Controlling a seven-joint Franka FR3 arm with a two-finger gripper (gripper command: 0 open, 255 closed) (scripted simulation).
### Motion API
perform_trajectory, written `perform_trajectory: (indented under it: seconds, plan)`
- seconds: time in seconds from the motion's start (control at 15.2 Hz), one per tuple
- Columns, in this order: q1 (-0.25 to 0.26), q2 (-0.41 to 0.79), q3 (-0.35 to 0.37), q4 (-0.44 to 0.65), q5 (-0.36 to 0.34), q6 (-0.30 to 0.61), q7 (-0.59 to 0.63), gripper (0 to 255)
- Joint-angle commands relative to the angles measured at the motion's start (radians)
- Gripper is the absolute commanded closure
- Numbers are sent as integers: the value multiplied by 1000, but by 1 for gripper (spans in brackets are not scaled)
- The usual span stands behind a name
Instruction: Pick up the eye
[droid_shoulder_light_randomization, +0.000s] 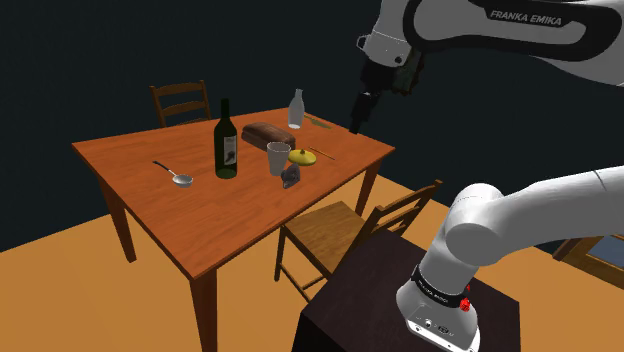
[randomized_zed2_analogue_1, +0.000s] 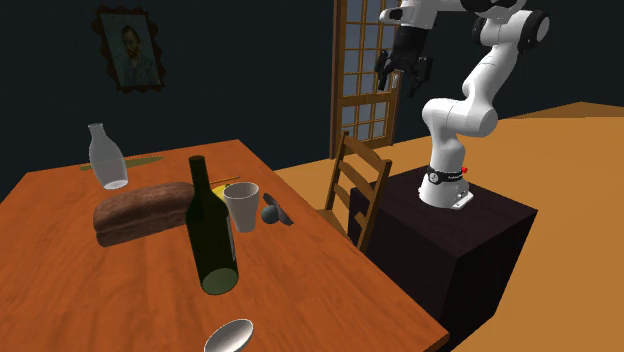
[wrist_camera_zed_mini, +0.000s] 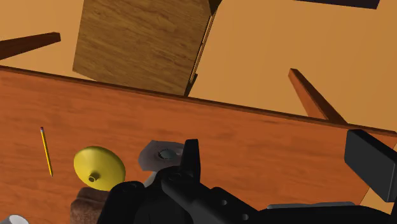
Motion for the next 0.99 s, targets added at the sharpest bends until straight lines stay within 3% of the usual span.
perform_trajectory:
  seconds: [0.0,0.46,0.92]
  plan:
    - [0,0,0,0,0,0,0,0]
    - [-65,242,74,13,-34,190,172,0]
    - [-137,516,132,99,-115,327,362,0]
